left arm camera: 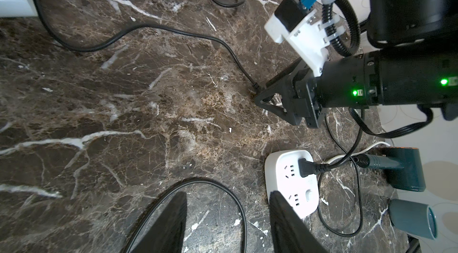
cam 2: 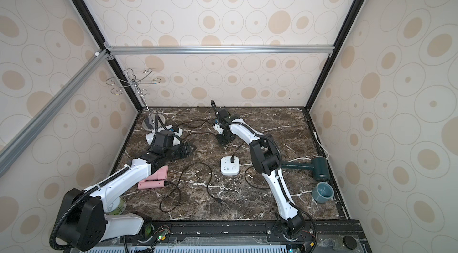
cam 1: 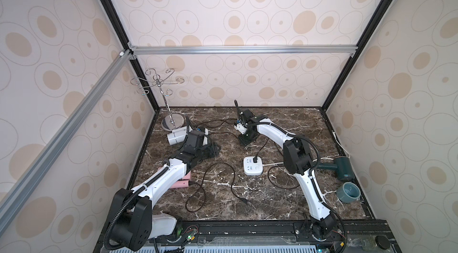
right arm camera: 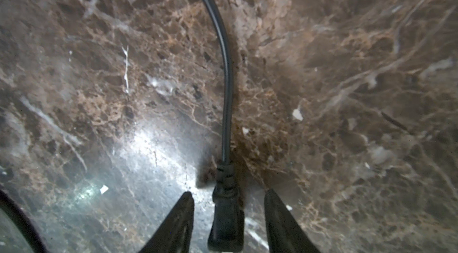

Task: Charge the blow dryers
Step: Pick up the plug from the center of the board.

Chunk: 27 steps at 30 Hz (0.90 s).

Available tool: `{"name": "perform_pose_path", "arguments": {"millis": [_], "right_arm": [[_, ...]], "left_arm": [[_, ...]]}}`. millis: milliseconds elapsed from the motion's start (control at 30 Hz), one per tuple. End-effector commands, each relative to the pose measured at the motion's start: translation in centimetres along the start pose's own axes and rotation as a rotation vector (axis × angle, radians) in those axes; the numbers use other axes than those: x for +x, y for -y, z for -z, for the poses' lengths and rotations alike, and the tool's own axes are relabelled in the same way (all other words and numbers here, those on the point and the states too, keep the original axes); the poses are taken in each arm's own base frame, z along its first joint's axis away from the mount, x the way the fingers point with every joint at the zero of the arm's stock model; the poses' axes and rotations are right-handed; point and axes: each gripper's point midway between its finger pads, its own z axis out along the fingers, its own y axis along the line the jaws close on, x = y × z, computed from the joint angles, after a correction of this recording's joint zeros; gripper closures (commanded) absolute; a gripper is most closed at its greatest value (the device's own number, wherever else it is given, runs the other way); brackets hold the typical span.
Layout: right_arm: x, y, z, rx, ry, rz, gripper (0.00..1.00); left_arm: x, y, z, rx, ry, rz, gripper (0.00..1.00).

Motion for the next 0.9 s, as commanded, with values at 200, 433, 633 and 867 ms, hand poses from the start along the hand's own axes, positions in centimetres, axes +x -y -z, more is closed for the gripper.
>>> {"name": "perform_pose_path", "arguments": {"millis": [200, 433, 633, 867], "right_arm": [[1.5, -0.1, -0.7, -0.010, -0.024, -0.006, 0.72], [1.5, -0.6, 0.3, -0.035, -0.016, -0.013, 0.99], [-0.1, -4.8, 6.4, -0.299, 0.100, -0.076, 1.00], [0.1, -10.4, 13.8, -0.749, 0.182, -0.169, 1.00]], "left_arm": [[-0.3, -0.1, 1.1, -0.004, 0.020, 0.011, 0.46], [-0.4, 0.0, 1.3, -0.001, 0.026, 0.020, 0.50], [-0.4, 2.3, 1.0, 0.159, 0.049, 0.033, 0.54], [-2.7, 7.0, 3.8, 0.435, 0.196, 0.024, 0.46]]}}
